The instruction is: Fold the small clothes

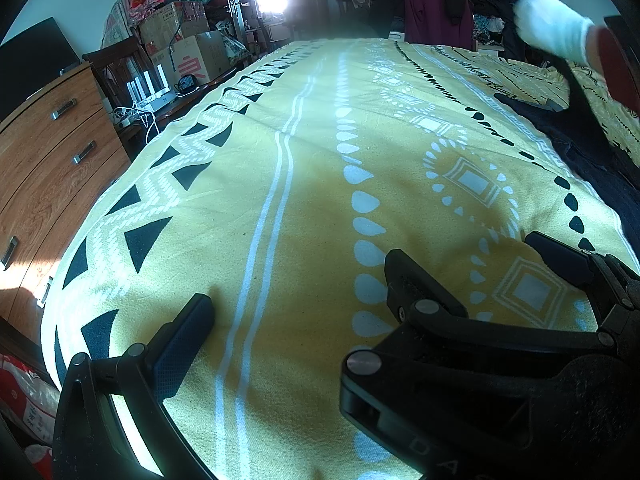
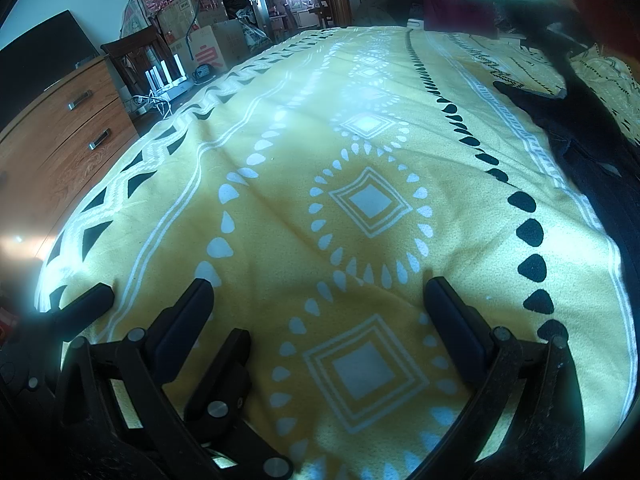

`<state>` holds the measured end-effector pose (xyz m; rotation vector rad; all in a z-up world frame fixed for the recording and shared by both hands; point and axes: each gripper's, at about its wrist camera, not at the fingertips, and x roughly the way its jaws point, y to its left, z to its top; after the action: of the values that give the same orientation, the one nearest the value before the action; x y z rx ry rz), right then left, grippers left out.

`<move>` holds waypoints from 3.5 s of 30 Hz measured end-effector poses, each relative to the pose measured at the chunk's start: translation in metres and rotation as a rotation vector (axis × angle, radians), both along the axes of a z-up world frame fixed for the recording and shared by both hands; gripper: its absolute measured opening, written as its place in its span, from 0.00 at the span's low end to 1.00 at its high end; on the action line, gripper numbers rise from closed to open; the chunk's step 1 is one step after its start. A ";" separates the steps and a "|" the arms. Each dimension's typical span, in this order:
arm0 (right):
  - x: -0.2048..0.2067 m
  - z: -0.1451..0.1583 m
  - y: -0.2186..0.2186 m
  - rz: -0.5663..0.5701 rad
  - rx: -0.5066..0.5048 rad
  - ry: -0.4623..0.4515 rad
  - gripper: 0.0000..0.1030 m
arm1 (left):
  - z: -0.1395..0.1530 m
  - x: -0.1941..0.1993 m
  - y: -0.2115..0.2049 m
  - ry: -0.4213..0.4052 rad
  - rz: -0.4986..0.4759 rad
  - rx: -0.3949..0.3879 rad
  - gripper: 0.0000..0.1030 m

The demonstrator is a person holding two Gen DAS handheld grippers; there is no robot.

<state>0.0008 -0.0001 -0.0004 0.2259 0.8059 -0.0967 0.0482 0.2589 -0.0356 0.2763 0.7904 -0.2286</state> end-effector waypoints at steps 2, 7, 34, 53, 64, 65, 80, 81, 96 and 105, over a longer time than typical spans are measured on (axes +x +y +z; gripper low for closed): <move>0.000 0.000 0.000 0.000 0.000 0.000 1.00 | -0.002 0.002 -0.001 0.000 0.000 0.000 1.00; 0.000 0.000 0.000 0.000 0.000 0.000 1.00 | 0.000 0.001 0.000 0.000 0.000 0.000 1.00; 0.000 0.000 0.000 0.000 0.001 0.001 1.00 | -0.002 0.001 -0.001 0.000 0.000 0.000 1.00; -0.002 -0.001 -0.001 0.000 0.005 0.005 1.00 | -0.007 0.004 -0.006 0.002 0.001 0.003 1.00; -0.002 0.000 -0.001 0.000 0.003 0.004 1.00 | -0.007 0.004 -0.006 0.002 0.000 0.002 1.00; -0.002 -0.001 -0.001 0.000 0.003 0.005 1.00 | -0.007 0.004 -0.006 0.002 0.000 0.002 1.00; -0.002 0.000 -0.001 0.000 0.003 0.005 1.00 | -0.007 0.004 -0.006 0.002 0.001 0.002 1.00; -0.002 0.000 -0.001 0.000 0.003 0.005 1.00 | -0.007 0.004 -0.006 0.003 0.001 0.002 1.00; -0.002 -0.001 -0.001 0.000 0.004 0.005 1.00 | -0.007 0.004 -0.006 0.002 0.000 0.002 1.00; -0.002 -0.001 -0.001 0.000 0.004 0.005 1.00 | -0.007 0.004 -0.006 0.002 0.001 0.002 1.00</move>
<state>-0.0013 -0.0014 -0.0009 0.2293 0.8111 -0.0952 0.0521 0.2527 -0.0426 0.2779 0.7931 -0.2276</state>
